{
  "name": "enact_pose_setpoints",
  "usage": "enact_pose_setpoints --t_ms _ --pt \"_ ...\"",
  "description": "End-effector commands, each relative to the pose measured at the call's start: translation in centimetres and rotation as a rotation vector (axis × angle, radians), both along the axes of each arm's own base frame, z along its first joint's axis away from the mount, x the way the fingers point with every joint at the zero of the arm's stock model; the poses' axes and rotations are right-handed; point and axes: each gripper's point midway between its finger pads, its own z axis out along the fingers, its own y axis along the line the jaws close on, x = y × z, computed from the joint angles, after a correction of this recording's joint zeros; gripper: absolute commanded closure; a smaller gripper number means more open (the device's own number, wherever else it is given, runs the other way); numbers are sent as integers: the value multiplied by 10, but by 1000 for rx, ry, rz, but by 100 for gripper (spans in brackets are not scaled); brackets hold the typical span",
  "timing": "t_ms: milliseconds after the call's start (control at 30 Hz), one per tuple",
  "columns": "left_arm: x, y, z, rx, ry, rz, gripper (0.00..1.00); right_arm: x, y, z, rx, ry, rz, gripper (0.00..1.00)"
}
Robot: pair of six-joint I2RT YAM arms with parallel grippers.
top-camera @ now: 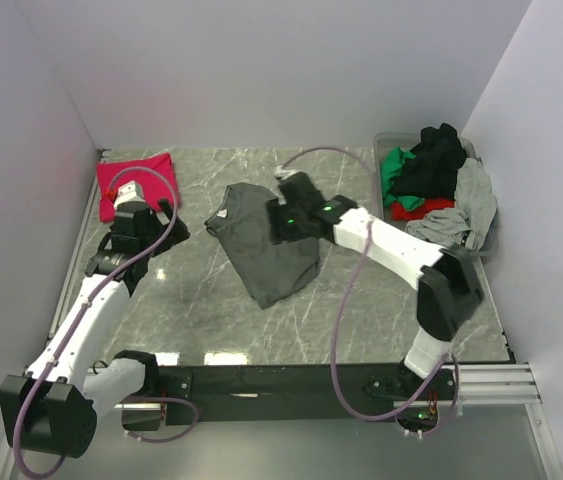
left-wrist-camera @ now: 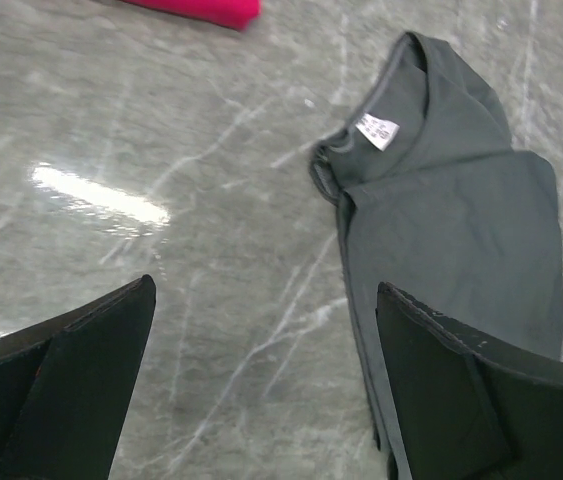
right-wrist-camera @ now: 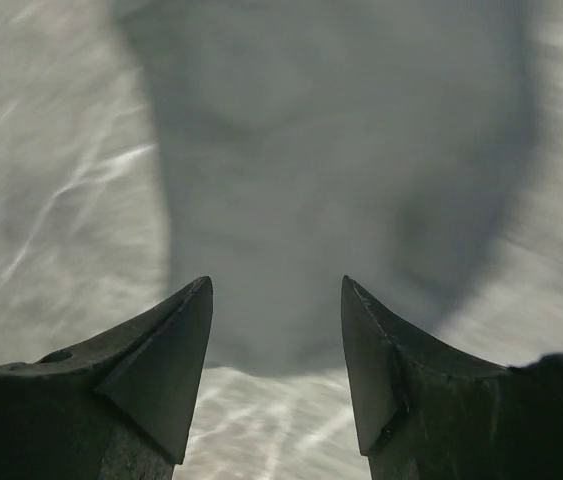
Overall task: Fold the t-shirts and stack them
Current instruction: Flatten the tshirt out
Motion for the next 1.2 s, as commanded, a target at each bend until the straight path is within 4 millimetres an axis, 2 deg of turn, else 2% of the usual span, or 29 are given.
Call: enact_pose_setpoints --t_ms 0,33,133,267,400,500,600,633,700,733,767,833,867,900,967,1000,1067,1100,1133,1167 --pt "12 -18 12 -56 -59 -76 2 -30 58 -9 -6 41 231 39" --pt "13 -18 9 -53 -47 -77 2 -43 76 -20 -20 62 288 39" --pt "15 -20 8 -53 -40 -89 2 -66 99 -44 -60 117 353 40" --pt "12 -23 7 -65 -32 -103 2 -85 107 -65 -107 169 393 40" --pt "4 -23 3 -71 -17 -99 2 -88 106 -84 -146 181 385 40" --pt "0 -23 1 -73 -11 -95 2 -80 101 -103 -211 185 345 40" --pt "-2 -23 3 -69 -14 -97 2 -71 102 -106 -242 163 328 41" --pt "-1 -23 4 -69 -16 -97 2 -70 102 -114 -259 174 325 42" --pt "-2 -23 4 -69 -16 -97 1 -65 103 -118 -278 180 306 55" --pt "-2 -23 6 -67 -19 -95 1 -62 104 -115 -276 178 298 72" --pt "-1 -22 7 -63 -21 -92 2 -62 103 -112 -274 190 296 80" --pt "-2 -20 10 -55 -25 -86 1 -52 105 -88 -212 176 259 100" --pt "-1 -17 12 -46 -30 -73 1 -49 104 -78 -190 180 247 100" --pt "-1 -16 13 -42 -33 -69 1 -46 108 -49 -123 161 232 100" --pt "0 -13 17 -30 -42 -57 1 -34 96 -18 -68 152 185 100" --pt "1 -13 18 -27 -42 -55 1 -33 96 24 18 117 171 100" --pt "4 -12 22 -23 -52 -53 1 -24 75 61 81 93 108 100" --pt "5 -12 21 -21 -49 -52 1 -27 59 92 150 64 60 100" --pt "7 -12 22 -21 -52 -52 1 -28 47 103 189 58 30 100" --pt "9 -13 23 -23 -59 -54 2 -17 24 111 223 47 -40 100"
